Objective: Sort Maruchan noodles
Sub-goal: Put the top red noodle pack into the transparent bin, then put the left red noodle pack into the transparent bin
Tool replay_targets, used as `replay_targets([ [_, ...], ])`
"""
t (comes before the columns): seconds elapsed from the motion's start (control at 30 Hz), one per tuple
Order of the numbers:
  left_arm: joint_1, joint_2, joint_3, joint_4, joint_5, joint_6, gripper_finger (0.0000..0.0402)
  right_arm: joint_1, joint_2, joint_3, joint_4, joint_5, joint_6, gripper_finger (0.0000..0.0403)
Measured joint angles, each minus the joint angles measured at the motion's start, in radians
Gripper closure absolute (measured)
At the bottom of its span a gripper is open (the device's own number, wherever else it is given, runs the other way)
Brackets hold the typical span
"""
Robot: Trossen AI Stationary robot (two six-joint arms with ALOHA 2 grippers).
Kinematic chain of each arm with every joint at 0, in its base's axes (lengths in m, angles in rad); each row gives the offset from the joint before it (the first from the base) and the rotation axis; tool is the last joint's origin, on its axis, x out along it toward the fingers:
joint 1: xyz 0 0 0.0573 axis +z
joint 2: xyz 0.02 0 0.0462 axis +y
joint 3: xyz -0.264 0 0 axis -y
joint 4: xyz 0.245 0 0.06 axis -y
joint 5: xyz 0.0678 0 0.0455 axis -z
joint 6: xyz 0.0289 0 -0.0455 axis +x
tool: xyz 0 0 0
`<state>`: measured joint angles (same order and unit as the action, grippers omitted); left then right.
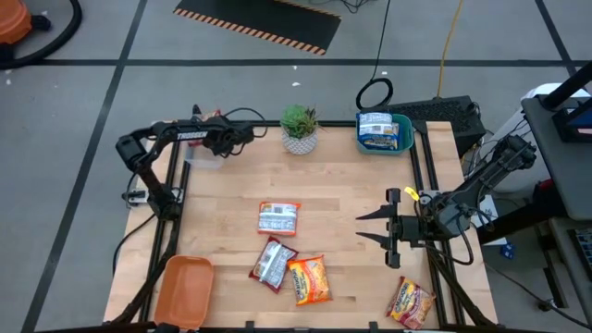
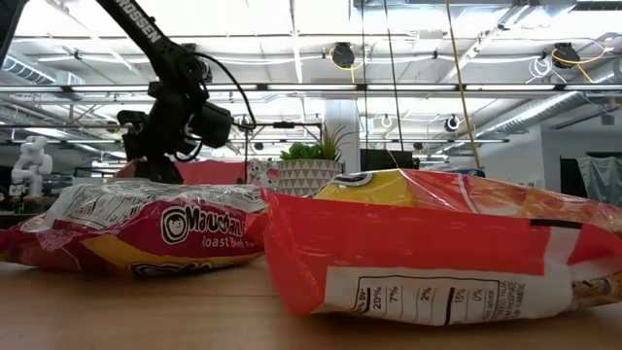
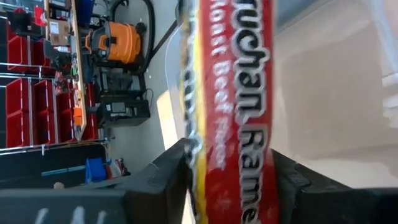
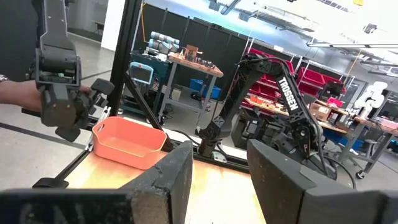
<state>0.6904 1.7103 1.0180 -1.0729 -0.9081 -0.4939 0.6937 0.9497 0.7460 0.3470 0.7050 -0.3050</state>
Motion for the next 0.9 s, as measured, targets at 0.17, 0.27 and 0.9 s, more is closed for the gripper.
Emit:
replay_targets([
  [0.17, -0.008, 0.0, 0.0, 0.0, -0.001, -0.022, 0.0192, 0.0, 0.0, 0.0, 0.0, 0.0, -0.003, 0.0257],
  [0.27, -0.01, 0.0, 0.0, -0.001, 0.012, -0.024, 0.016, 0.0, 0.0, 0.0, 0.0, 0.0, -0.003, 0.0257],
  [0.9, -0.256, -0.254, 0.0, 0.002, 0.152, -0.045, 0.0124, 0.0, 0.0, 0.0, 0.0, 0.0, -0.003, 0.0257],
])
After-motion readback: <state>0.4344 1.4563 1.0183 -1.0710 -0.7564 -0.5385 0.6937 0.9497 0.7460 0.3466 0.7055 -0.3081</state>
